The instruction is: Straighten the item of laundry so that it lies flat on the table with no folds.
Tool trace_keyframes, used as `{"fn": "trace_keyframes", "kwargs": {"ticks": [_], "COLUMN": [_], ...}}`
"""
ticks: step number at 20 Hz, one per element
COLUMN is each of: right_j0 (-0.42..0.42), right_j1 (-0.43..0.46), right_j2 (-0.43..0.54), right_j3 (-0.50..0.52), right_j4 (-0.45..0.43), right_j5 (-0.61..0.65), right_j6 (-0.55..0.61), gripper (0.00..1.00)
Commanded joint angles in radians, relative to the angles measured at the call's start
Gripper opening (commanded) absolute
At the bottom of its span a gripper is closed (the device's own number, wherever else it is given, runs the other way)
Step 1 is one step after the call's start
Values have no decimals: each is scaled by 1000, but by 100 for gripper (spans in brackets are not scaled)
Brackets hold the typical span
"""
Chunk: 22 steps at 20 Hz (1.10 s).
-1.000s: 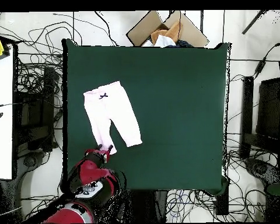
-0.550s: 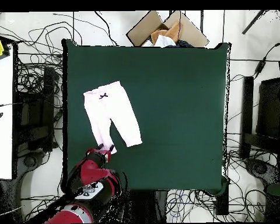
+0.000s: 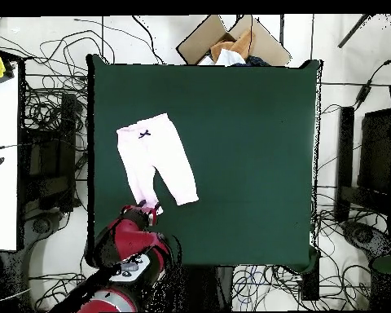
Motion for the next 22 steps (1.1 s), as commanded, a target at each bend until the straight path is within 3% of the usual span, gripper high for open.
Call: {"fn": "trace_keyframes", "kwargs": {"ticks": [1,15,22], "right_j0": [-47,-184,-221], "right_j1": [-30,-90,-119], "right_j2": [118,253,257], "right_j3": [-92,-58,-26], "right_j4": [17,-63,-98], "right_j5": [132,176,185], "right_j6": [134,109,97], "gripper": [100,100,100]}}
